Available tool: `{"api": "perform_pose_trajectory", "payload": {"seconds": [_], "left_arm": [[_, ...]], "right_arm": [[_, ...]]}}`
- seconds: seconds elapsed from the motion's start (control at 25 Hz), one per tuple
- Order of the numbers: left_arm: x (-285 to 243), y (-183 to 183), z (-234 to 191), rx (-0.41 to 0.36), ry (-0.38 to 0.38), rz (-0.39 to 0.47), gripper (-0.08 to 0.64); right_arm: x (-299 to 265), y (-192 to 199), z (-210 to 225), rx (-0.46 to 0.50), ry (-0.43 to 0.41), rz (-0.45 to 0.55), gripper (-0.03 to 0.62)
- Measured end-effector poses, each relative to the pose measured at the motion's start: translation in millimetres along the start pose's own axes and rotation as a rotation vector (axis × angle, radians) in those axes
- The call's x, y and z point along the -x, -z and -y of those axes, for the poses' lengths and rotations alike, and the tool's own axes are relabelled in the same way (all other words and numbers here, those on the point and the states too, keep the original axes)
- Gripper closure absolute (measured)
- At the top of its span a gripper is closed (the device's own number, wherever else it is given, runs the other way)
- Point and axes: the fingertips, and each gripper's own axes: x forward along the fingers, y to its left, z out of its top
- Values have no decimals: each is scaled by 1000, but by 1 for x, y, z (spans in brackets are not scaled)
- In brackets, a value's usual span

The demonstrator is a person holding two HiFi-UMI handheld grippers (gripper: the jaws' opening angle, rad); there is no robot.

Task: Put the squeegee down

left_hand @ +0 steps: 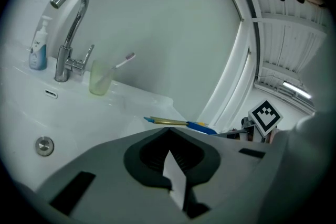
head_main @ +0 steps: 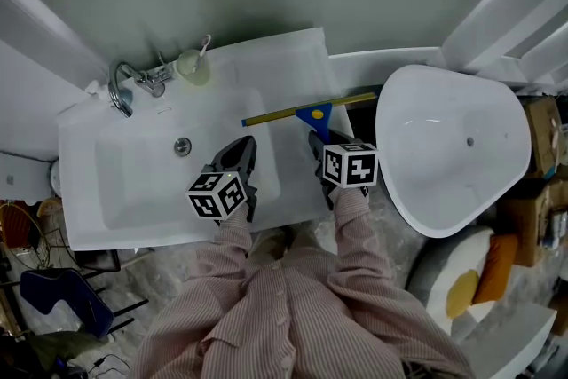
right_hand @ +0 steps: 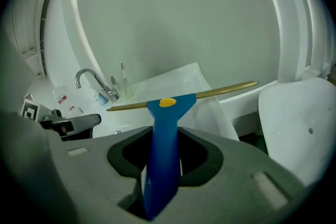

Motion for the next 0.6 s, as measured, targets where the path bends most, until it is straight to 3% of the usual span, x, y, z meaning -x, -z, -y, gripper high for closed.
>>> {"api": "perform_pose_trajectory", "payload": {"seconds": [0.6], "left_arm": [[-11, 36, -5, 39, 32, -90, 558]], "right_arm": [[-19, 30, 9, 41, 118, -82, 463]]}}
